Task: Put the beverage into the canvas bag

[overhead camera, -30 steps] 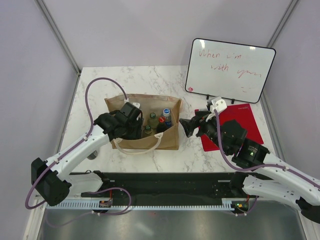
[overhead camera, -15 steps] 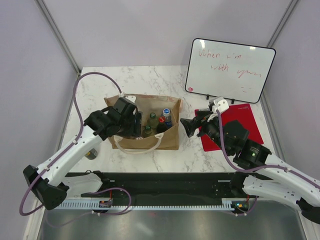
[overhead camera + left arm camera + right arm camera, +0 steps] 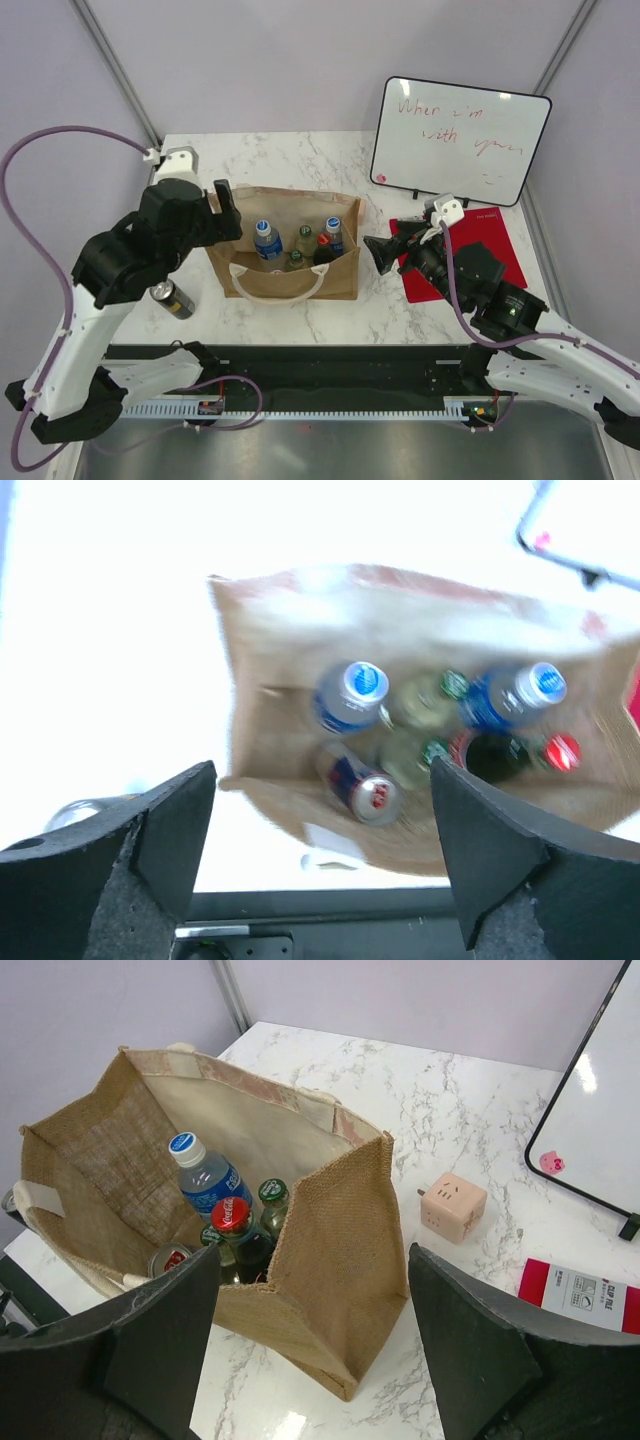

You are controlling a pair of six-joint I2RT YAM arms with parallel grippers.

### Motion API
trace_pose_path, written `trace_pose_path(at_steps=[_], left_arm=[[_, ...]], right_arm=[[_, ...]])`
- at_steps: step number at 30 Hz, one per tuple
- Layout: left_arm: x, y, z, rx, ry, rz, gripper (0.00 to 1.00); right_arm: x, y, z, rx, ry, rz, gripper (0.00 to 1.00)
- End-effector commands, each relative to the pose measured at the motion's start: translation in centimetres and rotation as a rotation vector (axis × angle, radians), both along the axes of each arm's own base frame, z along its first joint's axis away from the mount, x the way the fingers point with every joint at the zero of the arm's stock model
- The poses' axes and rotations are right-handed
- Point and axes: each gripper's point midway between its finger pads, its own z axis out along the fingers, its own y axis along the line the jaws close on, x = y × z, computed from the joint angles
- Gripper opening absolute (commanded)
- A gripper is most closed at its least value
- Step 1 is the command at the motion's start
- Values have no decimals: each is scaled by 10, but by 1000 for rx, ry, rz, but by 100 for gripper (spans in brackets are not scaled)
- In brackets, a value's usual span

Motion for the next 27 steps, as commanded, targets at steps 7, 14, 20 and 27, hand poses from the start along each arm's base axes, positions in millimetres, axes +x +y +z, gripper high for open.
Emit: trace_pose_path(at_steps=[7,14,20,27], left_arm=[[17,117,-19,4,96,405,89],[7,160,-52,-36,148,673,89],[-7,161,-88,-153,169,781,89],[-24,171,-146,-201,266,941,99]], right_arm=[[-1,-6,2,22,-9,-15,83],[-5,-12,6,31,-27,-16,84],[-8,-15,8,35,-36,-9,83],[-10,-17,6,43,-36,-6,83]])
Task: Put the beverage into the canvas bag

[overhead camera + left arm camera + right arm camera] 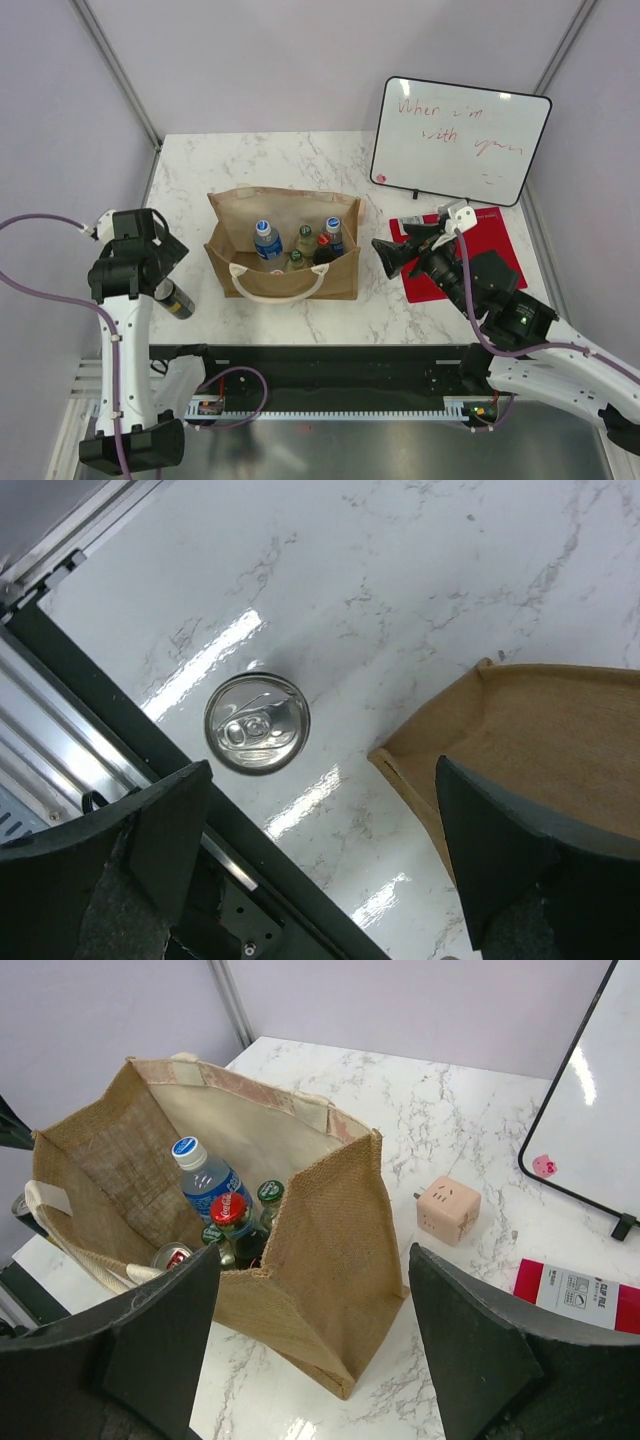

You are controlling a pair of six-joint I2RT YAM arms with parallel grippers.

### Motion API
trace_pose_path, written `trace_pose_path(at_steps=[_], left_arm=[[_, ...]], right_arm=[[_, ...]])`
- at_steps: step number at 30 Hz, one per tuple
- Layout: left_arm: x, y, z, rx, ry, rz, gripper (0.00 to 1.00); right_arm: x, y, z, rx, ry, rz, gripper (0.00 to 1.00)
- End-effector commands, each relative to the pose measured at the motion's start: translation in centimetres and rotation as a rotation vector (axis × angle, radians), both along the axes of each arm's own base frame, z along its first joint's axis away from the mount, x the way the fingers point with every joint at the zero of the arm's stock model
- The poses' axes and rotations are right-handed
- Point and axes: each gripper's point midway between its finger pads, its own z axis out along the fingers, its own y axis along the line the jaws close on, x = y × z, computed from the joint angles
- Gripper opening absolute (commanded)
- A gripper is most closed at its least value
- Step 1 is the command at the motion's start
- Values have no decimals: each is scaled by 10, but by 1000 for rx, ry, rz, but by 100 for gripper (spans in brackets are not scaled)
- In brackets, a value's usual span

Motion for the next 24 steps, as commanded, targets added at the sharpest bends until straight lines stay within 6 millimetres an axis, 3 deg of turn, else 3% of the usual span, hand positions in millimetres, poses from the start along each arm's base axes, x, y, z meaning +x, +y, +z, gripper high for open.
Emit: trace_pose_path(at_steps=[1,8,14,24], left_arm=[[5,9,-23,-93,-16,161,97],[-1,22,-35,-94,27,276,99],[-6,32,-58,-120,75,349,98],[-12,25,-95,-193,124,406,94]], right_arm=[[-2,-3,1,13,-11,-2,83],[-3,-7,-2,14,-10,-8,84],[-2,-7,-3,1,-15,-10,84],[-1,-6,-8,-9,-7,-15,84]])
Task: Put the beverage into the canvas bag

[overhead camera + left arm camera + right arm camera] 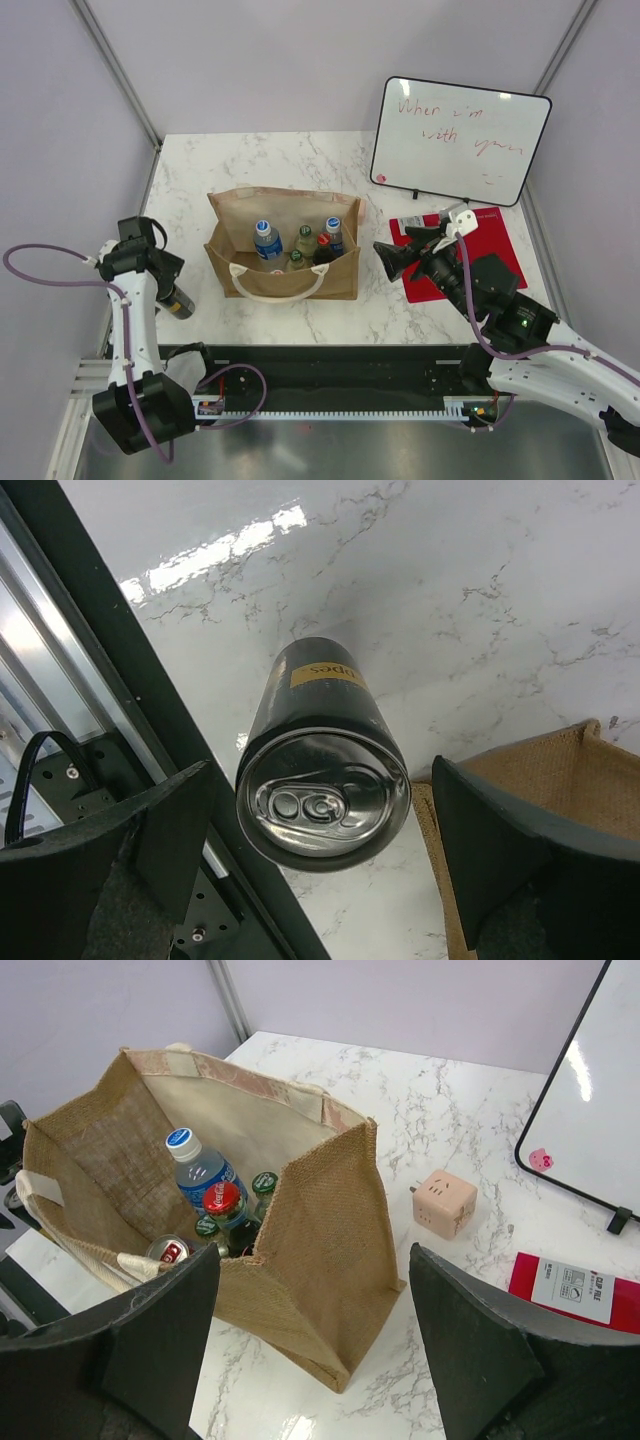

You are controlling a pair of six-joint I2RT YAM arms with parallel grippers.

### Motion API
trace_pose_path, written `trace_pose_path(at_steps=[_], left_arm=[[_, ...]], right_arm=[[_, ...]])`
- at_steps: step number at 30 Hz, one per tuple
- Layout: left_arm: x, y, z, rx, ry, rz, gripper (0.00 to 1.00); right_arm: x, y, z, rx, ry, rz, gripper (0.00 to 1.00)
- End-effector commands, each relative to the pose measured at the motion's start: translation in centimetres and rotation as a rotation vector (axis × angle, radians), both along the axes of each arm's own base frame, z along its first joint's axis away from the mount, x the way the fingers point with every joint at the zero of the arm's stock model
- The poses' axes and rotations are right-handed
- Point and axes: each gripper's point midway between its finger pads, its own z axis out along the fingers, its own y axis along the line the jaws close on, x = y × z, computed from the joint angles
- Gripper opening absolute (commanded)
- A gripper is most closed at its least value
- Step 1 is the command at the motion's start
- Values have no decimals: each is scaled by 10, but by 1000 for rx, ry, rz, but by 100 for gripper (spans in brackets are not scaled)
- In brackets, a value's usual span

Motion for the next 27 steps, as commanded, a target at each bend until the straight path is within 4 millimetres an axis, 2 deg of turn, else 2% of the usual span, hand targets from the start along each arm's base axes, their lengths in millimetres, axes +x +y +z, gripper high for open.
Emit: trace_pose_path(at_steps=[1,3,6,11,17,20,21,23,24,27], left_arm=[[6,4,-5,-5,-48,87,94],[6,6,-6,4,-48,91,94],[2,11,-9,34,-34,119,87],[0,13,-15,42,-33,130,82],[2,19,-6,92,-51,89,66],[2,26,8,145,-81,69,51],[3,28,13,161,-90,65,39],[4,31,24,196,-114,42,28],[6,32,27,206,-126,34,18],[7,38,39,250,-133,14,2]], right_arm=[[0,-1,-1,-4,-3,-3,84],[0,-3,-4,-14,2,-6,84],[-1,-7,-5,-17,4,-15,84],[-1,-8,-3,-9,-1,-20,84],[0,-4,-6,-16,10,-12,84],[0,-4,-6,-12,7,-14,84],[0,-3,-6,-9,7,-12,84],[0,-2,-7,-12,9,-8,84],[0,-1,-8,-9,11,-5,84],[1,1,-8,-12,12,-3,84]])
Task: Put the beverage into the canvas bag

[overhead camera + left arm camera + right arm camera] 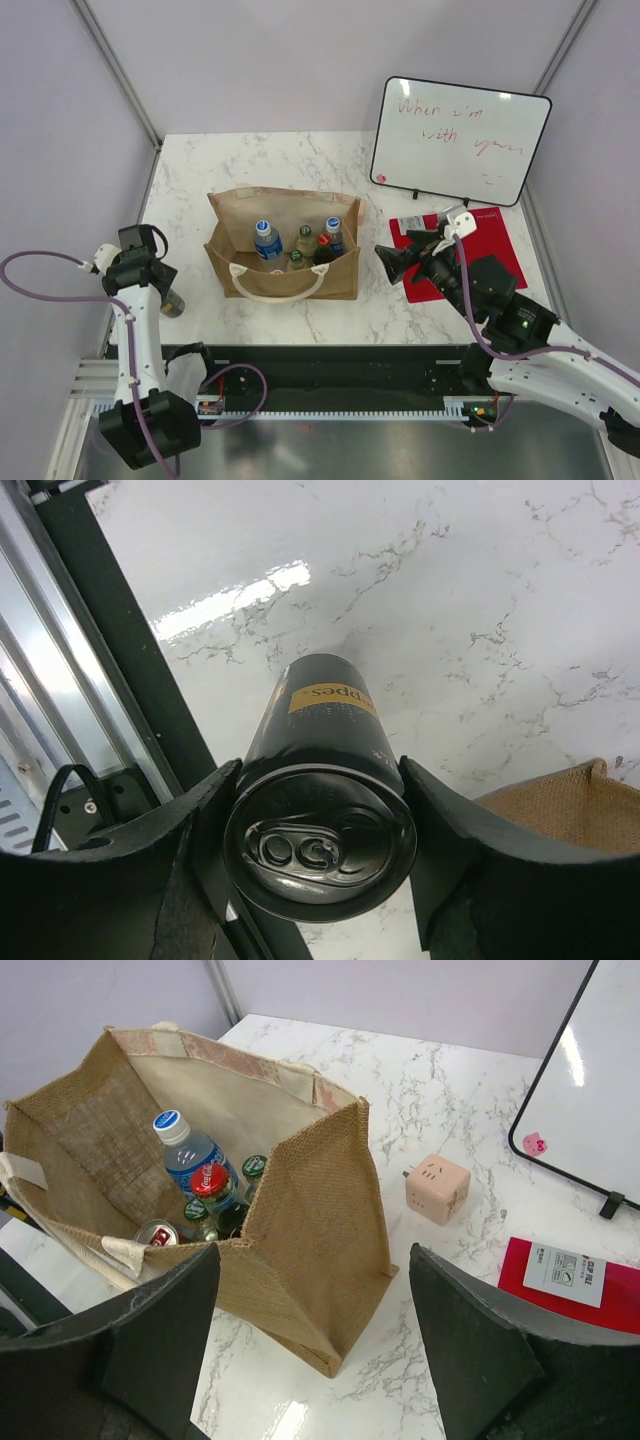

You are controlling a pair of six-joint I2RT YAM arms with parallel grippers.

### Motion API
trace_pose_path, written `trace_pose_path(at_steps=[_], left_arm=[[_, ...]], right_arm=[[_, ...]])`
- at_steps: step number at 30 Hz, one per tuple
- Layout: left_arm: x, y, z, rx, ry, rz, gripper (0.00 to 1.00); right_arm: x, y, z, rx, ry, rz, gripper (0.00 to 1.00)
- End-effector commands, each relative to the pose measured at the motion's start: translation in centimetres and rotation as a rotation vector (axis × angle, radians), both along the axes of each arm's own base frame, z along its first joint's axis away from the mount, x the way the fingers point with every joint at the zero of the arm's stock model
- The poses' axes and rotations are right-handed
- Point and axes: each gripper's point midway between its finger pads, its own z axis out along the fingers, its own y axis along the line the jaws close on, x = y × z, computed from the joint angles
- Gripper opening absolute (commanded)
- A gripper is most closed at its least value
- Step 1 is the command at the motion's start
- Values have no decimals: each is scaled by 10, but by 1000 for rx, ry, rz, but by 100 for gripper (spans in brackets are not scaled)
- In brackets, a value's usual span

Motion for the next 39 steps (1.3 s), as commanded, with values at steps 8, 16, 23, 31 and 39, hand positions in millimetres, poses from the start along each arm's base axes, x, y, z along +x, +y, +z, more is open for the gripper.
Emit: trace_pose_path(at_steps=[8,16,23,31,39], left_arm=[[48,27,118,281,-216,-242,2],[87,-13,220,264,-411,-530,2],[101,-62,278,247,-472,-734,2],[107,-164,309,250,-516,-1077,2],[86,-221,294,161,-485,-1295,2]], right_arm=[[3,13,3,17,-2,27,84],[1,15,3,25,4,39,84],[2,15,3,21,8,36,84],[1,17,1,13,21,42,84],[4,12,-7,-14,31,14,84]])
